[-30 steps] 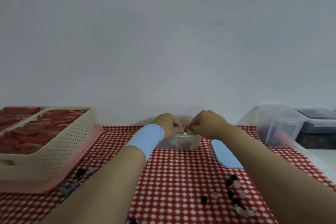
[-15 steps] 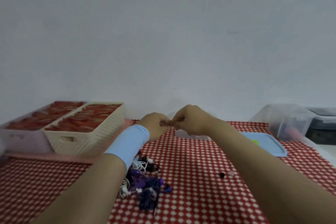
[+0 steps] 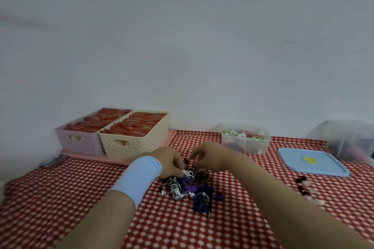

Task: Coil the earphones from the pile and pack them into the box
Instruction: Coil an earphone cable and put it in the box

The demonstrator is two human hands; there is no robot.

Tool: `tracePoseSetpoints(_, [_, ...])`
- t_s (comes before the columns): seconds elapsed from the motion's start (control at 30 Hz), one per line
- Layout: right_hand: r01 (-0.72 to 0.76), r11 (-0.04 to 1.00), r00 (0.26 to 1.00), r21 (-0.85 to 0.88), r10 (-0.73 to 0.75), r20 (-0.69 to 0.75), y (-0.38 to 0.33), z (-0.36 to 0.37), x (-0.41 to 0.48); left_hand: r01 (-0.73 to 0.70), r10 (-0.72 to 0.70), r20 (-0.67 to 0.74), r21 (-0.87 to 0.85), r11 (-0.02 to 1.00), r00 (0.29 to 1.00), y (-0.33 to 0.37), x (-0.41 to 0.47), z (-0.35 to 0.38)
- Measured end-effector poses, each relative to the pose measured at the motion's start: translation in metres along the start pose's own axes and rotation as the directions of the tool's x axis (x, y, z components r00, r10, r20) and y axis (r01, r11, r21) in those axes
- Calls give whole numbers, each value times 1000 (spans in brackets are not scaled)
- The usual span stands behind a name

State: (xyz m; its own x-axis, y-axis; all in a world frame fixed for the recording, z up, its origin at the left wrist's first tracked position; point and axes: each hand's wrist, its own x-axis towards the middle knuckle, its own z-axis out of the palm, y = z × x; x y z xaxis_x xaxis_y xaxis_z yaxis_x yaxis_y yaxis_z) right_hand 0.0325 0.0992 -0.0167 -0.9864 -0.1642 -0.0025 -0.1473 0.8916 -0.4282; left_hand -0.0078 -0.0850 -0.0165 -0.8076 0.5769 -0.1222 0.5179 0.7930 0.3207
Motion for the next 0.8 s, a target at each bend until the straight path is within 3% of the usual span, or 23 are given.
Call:
tracePoseSetpoints(0.13, [-4,998,1000,70,6,-28,2,-9,-5,-8,0,-94,-85,996,996,4,-1,-1])
tracePoseSetpoints(0.27, [43,959,999,280,-43,-9,-3,-14,-12,-24,-8,-177,-176,984,984,12,0,-7])
tracePoseSetpoints(0.4, [105,924,993,367,-81,-82,1,-10,-15,-77,7,-242,-279,957,970,14,0,-9])
tracePoseSetpoints(0.53, [96,893,991,440,-46,-123,4,-8,-15,-65,-7,-165,-427,902,986,12,-6,-10])
tracePoseSetpoints(0.63, [81,854,991,514,-13,-135,3,-7,-13,-52,-8,-132,-447,893,991,8,-9,-10])
tracePoseSetpoints(0.8, [41,812,999,582,-13,-52,-6,-9,-15,-116,4,-299,-356,927,954,4,-10,-21])
